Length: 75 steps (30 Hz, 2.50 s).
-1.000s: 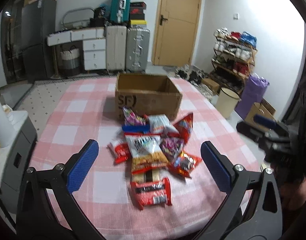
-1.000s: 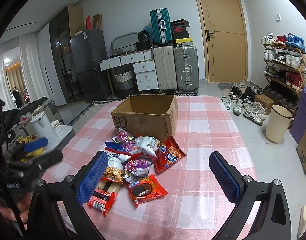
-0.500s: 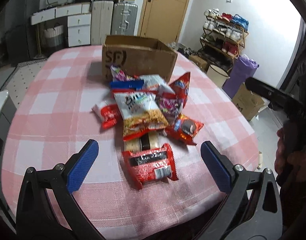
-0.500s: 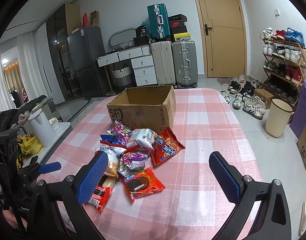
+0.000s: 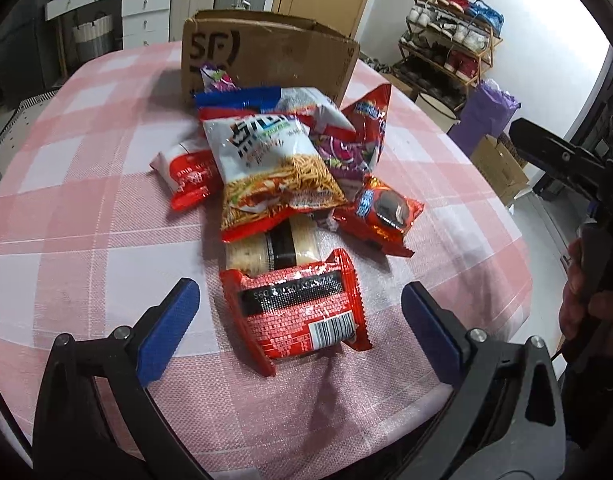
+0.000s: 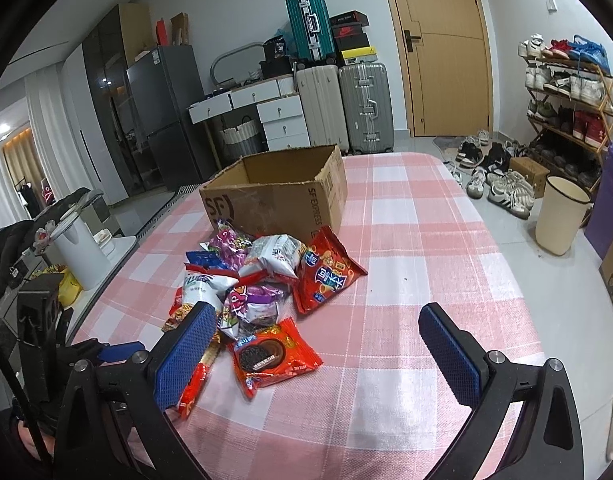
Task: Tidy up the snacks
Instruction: 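Lower the left gripper onto the red noodle pack and close it, then grasp the red Oreo pack with the right gripper while the left holds its pack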
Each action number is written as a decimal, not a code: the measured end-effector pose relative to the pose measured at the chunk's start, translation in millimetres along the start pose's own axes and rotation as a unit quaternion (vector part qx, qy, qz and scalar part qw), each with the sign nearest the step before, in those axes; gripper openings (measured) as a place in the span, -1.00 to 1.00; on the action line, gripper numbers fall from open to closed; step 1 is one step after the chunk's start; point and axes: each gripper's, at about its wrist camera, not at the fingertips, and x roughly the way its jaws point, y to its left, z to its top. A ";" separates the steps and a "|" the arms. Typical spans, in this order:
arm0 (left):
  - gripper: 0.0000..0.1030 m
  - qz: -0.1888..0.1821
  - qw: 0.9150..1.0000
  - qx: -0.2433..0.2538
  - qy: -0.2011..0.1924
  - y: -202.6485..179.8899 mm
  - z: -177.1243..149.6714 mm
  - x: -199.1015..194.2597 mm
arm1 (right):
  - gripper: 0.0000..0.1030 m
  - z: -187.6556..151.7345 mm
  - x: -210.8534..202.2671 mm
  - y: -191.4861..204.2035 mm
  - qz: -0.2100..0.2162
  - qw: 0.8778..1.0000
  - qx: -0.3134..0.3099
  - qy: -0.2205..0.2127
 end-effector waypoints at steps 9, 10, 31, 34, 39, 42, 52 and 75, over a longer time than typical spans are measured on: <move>0.23 0.035 0.999 0.000 0.035 -1.0 2.7 24.9 | 1.00 -6.0 9.5 -11.1 -0.001 1.000 0.014 0.010; 0.04 0.032 0.999 -0.002 0.035 0.2 2.7 25.4 | 1.00 -6.6 10.5 -12.1 -0.001 1.000 0.015 0.011; -0.14 -0.009 1.000 0.006 0.012 15.0 -8.5 -5.9 | 1.00 -3.5 6.4 2.7 -0.001 1.000 -0.005 0.015; -0.14 -0.007 1.000 0.004 0.006 18.3 -8.7 -11.0 | 0.99 -5.3 9.2 3.6 0.003 1.000 -0.007 0.020; -0.14 -0.005 1.000 0.001 0.001 24.7 -9.1 -18.6 | 1.00 -9.6 16.7 8.1 0.027 0.999 -0.016 0.036; -0.14 -0.004 1.000 -0.004 -0.005 28.9 -8.7 -23.1 | 0.99 -12.6 23.3 11.7 0.041 0.998 -0.024 0.045; -0.14 -0.008 1.000 -0.003 -0.001 34.0 -8.2 -22.5 | 1.00 -26.6 56.2 19.2 0.071 0.993 -0.039 0.081; -0.14 -0.007 0.999 -0.037 0.003 59.3 0.4 -16.5 | 0.60 -41.4 133.0 44.1 0.085 0.978 -0.109 0.156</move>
